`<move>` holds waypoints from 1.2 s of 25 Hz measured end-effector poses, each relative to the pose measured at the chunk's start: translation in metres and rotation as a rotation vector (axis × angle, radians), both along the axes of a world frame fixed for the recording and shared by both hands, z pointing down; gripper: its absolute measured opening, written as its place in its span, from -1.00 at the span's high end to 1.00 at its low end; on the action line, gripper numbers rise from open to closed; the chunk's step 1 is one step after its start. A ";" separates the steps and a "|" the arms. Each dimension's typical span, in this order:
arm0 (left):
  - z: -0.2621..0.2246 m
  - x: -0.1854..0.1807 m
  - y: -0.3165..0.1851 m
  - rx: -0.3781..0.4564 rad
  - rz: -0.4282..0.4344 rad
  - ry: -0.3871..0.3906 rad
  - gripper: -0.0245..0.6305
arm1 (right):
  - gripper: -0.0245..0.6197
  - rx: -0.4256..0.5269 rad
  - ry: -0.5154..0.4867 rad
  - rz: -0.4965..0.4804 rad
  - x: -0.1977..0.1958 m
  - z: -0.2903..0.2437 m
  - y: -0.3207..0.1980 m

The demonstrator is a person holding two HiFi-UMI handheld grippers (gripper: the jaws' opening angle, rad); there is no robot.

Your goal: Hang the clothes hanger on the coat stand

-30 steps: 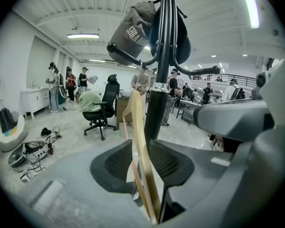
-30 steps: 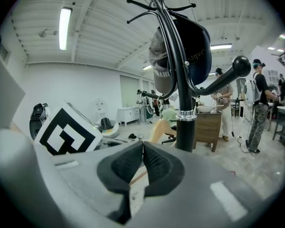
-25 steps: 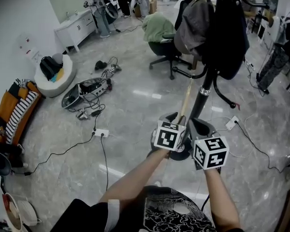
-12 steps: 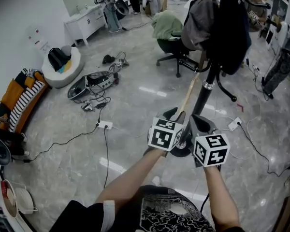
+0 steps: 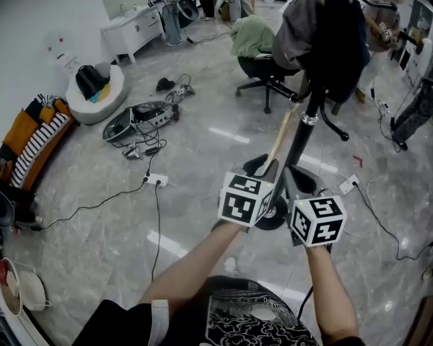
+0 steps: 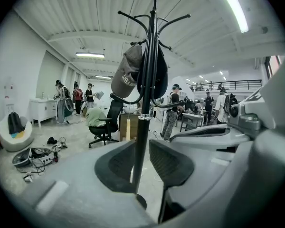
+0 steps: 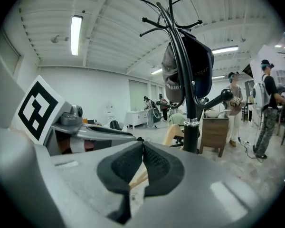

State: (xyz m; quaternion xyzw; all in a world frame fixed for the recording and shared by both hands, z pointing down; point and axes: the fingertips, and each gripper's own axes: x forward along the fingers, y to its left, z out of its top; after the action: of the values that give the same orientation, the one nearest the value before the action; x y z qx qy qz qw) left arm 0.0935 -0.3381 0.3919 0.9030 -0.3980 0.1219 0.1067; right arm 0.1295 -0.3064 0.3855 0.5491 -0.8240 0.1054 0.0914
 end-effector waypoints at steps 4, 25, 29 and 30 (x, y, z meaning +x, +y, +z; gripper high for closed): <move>-0.008 0.004 0.016 0.016 0.001 0.004 0.64 | 0.92 0.009 -0.003 -0.006 0.001 -0.004 0.011; -0.020 0.000 0.071 0.054 -0.032 0.003 0.91 | 0.92 0.035 0.002 -0.064 -0.005 -0.016 0.056; -0.020 -0.001 0.070 0.051 -0.035 -0.002 0.91 | 0.92 0.033 0.004 -0.064 -0.005 -0.018 0.055; -0.020 0.000 0.070 0.050 -0.034 -0.003 0.91 | 0.92 0.033 0.005 -0.064 -0.005 -0.018 0.054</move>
State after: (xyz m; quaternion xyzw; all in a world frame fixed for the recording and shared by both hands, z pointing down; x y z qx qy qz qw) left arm 0.0932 -0.2686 0.3722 0.8982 -0.4166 0.1112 0.0856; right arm 0.1249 -0.2522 0.3674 0.5240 -0.8427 0.0874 0.0877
